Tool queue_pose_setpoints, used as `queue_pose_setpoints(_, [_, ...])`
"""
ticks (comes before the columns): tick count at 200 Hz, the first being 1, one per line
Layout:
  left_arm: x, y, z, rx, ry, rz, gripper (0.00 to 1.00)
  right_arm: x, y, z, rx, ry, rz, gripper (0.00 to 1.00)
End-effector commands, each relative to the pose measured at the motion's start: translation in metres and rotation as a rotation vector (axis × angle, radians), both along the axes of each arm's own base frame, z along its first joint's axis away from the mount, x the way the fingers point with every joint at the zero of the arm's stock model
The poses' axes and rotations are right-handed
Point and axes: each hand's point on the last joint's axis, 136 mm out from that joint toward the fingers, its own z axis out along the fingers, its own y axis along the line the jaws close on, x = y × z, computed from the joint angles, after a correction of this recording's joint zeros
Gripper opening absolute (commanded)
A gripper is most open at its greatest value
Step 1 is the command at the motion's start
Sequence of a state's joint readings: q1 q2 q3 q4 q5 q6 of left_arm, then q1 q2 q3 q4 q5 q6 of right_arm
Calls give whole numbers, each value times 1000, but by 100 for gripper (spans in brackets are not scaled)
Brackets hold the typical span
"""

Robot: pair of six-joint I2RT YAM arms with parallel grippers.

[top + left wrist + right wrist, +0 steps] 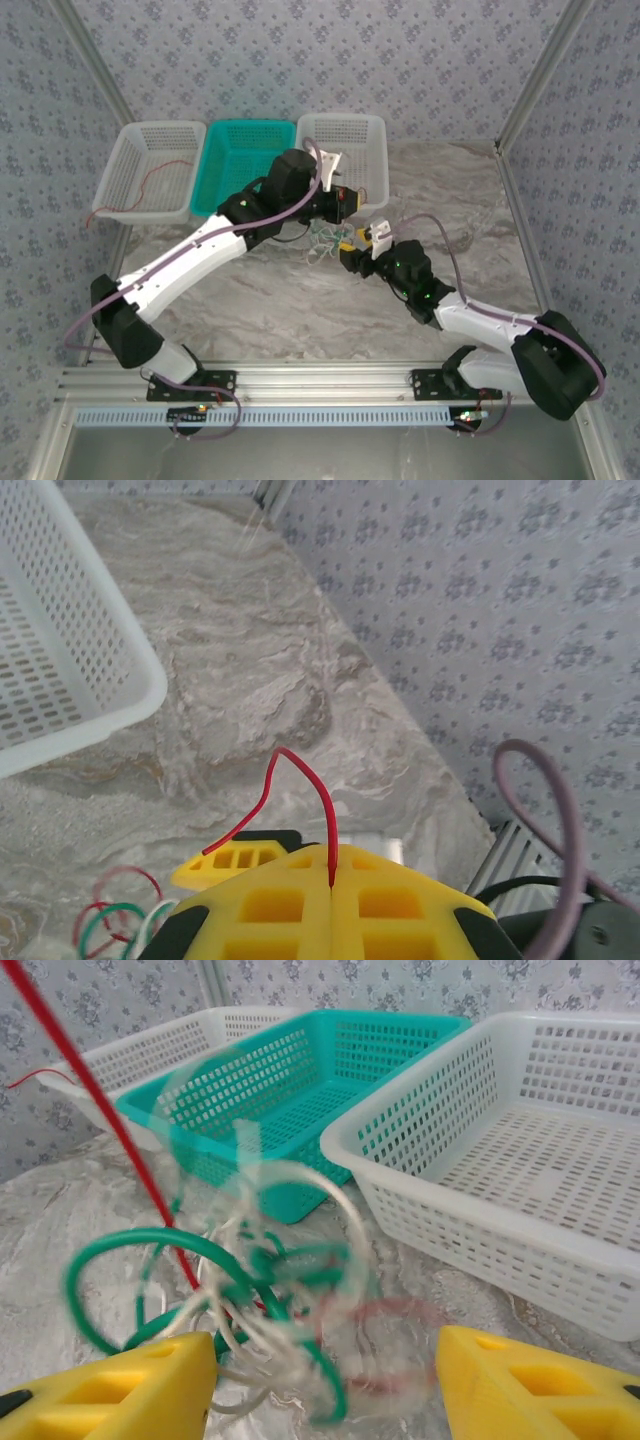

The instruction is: Untangle the cables

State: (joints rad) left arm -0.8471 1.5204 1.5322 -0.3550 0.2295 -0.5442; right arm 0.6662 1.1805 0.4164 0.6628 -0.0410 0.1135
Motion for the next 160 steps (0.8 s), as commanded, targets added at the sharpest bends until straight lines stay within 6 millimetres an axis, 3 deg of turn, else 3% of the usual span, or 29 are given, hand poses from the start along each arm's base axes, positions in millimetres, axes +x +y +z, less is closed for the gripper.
queue_pose_setpoints(1, [-8, 0, 24, -66, -27, -27, 0, 7, 4, 30, 31, -90, -2, 58])
queue_pose_setpoints(47, [-9, 0, 30, -86, -38, -27, 0, 0, 18, 25, 53, -48, 80, 29])
queue_pose_setpoints(79, [-6, 7, 31, -71, -56, 3, 0, 6, 8, -5, 15, 45, 4, 7])
queue_pose_setpoints(90, [-2, 14, 28, -42, -68, 36, 0, 7, -2, -23, -11, 89, -50, 6])
queue_pose_setpoints(116, [10, 33, 9, 50, -65, 142, 0, -3, -21, -49, -10, 137, -106, 12])
queue_pose_setpoints(140, [23, 45, -13, 97, -39, 238, 0, -22, -23, -33, 16, 126, -84, 49])
queue_pose_setpoints(160, [30, 50, -31, 133, -20, 289, 0, -40, -26, -15, 60, 68, -67, 68])
